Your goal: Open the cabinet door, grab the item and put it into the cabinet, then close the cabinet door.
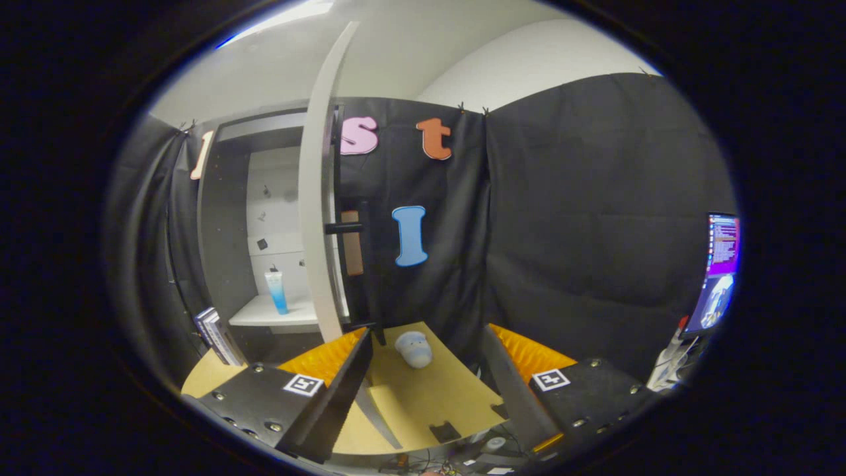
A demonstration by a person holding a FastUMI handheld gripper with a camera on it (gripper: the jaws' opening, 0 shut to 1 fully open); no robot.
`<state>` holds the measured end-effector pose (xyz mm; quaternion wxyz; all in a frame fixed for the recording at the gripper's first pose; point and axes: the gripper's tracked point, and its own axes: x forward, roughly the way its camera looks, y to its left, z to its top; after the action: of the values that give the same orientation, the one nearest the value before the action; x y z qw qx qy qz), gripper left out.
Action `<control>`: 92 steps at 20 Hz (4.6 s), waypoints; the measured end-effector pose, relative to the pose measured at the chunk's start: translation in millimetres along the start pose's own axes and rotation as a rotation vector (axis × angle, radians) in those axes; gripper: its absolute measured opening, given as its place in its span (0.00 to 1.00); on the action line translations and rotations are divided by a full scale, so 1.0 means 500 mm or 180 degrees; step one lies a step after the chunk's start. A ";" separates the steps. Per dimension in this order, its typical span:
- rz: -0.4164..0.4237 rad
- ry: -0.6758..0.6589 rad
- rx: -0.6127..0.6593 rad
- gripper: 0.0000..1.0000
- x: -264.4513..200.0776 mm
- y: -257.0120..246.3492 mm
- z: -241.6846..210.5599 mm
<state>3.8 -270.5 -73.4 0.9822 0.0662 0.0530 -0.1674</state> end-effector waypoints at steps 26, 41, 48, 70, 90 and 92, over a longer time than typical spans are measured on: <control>0.1116 0.0086 -0.0228 0.97 -0.021 0.343 -0.020; 0.1679 0.0147 -0.0123 1.00 0.047 0.607 -0.040; 0.1718 0.0099 -0.0234 1.00 0.113 0.736 -0.044; 0.1466 -0.0219 -0.0264 1.00 0.300 0.942 -0.062; 0.1291 -0.0214 -0.0235 1.00 0.196 0.847 -0.043; 0.1228 -0.0214 -0.0284 1.00 0.153 0.807 -0.039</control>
<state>209.5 85.2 -57.0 0.9993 0.0260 0.0139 0.0243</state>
